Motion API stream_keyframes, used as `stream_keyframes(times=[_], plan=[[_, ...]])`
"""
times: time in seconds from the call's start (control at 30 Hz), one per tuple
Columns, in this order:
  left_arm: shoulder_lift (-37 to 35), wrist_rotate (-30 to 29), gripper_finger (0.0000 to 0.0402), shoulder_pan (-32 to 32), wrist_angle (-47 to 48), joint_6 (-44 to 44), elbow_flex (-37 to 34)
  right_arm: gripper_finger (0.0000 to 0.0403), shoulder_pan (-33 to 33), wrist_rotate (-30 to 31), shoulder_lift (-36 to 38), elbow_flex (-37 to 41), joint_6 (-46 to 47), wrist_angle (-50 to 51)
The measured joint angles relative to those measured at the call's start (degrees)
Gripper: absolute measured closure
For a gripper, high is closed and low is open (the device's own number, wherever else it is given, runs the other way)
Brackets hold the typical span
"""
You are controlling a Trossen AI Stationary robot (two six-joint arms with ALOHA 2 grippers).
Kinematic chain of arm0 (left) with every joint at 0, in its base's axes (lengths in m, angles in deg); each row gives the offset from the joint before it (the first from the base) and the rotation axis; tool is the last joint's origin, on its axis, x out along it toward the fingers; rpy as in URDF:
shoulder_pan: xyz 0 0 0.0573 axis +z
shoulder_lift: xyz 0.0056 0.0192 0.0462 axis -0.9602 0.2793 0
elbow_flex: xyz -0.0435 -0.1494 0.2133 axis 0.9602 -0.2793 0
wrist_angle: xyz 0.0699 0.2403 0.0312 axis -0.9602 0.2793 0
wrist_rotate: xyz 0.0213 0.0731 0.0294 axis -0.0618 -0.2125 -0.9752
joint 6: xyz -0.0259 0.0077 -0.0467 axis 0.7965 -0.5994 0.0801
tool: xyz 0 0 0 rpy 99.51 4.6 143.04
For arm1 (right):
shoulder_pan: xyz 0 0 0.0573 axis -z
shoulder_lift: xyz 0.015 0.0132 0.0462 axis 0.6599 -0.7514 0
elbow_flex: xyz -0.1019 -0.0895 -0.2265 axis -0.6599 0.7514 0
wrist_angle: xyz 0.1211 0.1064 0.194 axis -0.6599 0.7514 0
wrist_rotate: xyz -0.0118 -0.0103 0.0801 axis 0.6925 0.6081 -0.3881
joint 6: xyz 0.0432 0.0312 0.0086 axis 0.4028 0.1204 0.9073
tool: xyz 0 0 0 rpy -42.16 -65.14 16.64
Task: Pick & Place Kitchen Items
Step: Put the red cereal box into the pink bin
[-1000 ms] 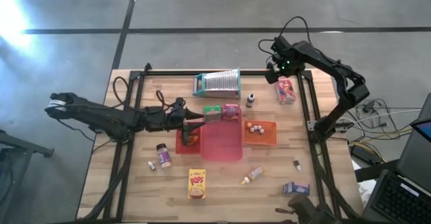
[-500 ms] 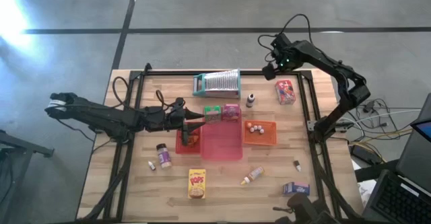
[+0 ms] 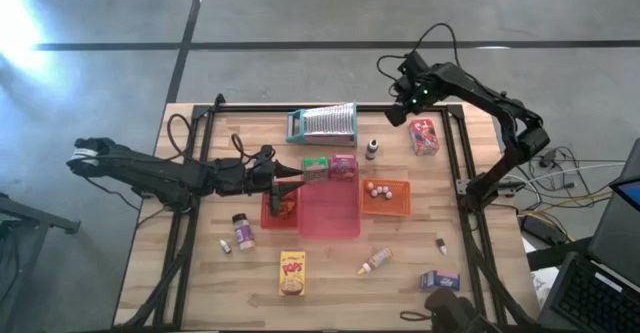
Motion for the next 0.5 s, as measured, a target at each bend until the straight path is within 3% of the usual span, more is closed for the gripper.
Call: stream_keyframes(times=[0.5], plan=[[0.0, 0.0, 0.0257, 0.0, 0.0, 0.3, 0.0, 0.0003, -0.1, 0.3, 0.0, 0.1, 4.3, -6.0]])
